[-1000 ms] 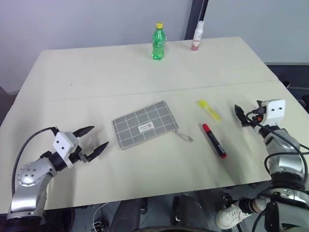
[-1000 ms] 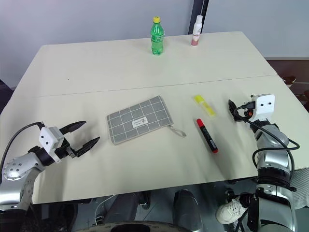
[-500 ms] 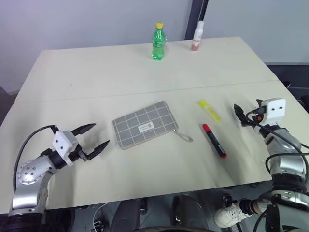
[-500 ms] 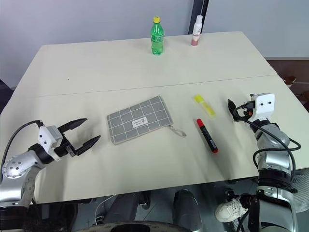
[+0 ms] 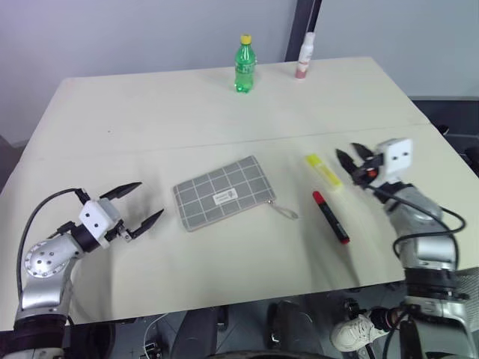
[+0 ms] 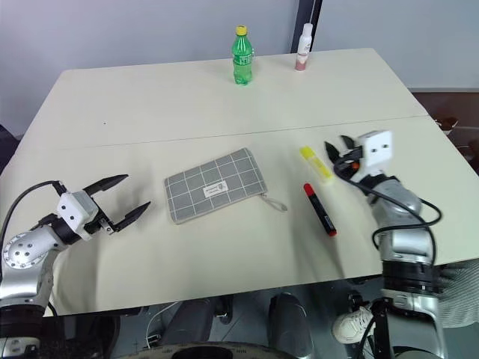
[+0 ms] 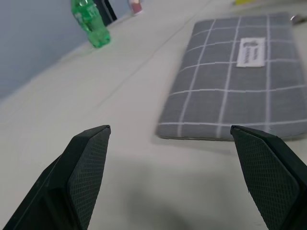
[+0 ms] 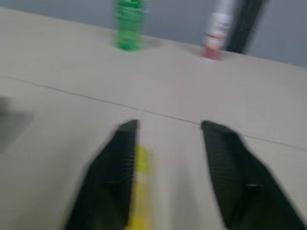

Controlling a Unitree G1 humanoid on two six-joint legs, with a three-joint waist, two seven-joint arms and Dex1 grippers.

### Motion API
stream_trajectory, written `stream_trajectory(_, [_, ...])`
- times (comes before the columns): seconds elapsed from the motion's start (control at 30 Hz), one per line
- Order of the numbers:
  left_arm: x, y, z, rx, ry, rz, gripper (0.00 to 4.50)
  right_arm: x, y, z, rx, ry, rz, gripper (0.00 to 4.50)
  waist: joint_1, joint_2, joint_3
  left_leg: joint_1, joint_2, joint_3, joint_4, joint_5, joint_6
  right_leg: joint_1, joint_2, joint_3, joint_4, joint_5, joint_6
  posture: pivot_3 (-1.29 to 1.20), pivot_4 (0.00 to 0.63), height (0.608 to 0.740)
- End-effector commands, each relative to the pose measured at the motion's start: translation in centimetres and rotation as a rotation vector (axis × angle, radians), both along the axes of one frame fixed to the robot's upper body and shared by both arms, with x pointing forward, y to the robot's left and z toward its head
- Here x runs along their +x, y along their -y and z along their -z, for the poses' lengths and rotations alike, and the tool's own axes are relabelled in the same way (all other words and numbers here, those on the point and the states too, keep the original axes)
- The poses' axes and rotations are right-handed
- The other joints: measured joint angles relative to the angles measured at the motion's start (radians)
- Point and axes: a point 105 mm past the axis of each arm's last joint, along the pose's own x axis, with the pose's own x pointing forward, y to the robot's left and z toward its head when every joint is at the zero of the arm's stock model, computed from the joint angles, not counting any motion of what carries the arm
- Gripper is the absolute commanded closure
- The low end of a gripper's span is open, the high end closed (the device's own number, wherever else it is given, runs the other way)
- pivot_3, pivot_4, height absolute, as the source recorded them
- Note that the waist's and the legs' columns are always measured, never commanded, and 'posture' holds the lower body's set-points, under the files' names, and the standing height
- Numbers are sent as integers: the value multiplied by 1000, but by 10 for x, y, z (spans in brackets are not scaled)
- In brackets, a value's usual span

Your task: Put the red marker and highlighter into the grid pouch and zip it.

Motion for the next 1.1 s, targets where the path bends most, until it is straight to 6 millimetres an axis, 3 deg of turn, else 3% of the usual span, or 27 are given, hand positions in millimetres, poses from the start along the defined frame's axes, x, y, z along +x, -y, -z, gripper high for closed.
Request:
stream_trajectory(0.03, [-1, 7, -6, 96, 88, 74, 258, -6, -64, -13, -98, 74, -191, 4435, -1, 0, 0, 0, 2, 2, 0, 0, 0, -1, 0, 0, 0, 1, -1, 0, 150, 740])
stream_trajectory(0.13, [-2, 19, 5, 167, 112, 145, 258, -6, -108, -2, -174, 74, -306, 4435, -1, 0, 0, 0, 2, 5, -1, 0, 0, -2, 0, 0, 0, 1, -1, 0, 150, 740])
stream_trajectory(0.23, [0, 26, 12, 194, 129, 178, 258, 2, -129, 7, -256, 70, -320, 4435, 2, 0, 0, 0, 2, 7, -1, 0, 0, -3, 0, 0, 0, 3, 1, 0, 150, 740])
stream_trajectory(0.37, [-1, 33, 17, 261, 171, 227, 258, 23, -114, 19, -375, 50, -210, 4435, 4, 0, 0, 0, 2, 9, 0, 0, 0, -3, 1, 0, 0, 4, 0, 0, 150, 740])
stream_trajectory(0.57, [0, 30, 23, 343, 229, 227, 258, 8, -115, 45, -477, -7, -312, 4435, 0, -1, -1, 0, 4, 14, -2, 0, 0, -6, 0, 1, 1, 5, 0, 0, 150, 740])
stream_trajectory(0.8, [-4, 33, 30, 424, 266, 303, 258, 4, -119, 45, -439, -10, -313, 4435, -5, -1, -1, 2, 7, 16, -1, 0, -1, -7, 2, 1, 5, 6, 1, 0, 150, 740])
stream_trajectory(0.93, [2, 21, 27, 439, 245, 275, 258, 4, -119, 41, -428, -3, -312, 4435, -4, -1, -1, 3, 7, 17, -1, 0, -1, -7, 1, 1, 5, 6, 1, 0, 150, 740])
stream_trajectory(1.1, [18, 40, 23, 409, 276, 293, 258, 6, -116, 41, -440, 2, -307, 4435, 3, -1, -1, 3, 7, 17, -1, 0, -1, -7, 1, 1, 5, 6, 1, 0, 150, 740])
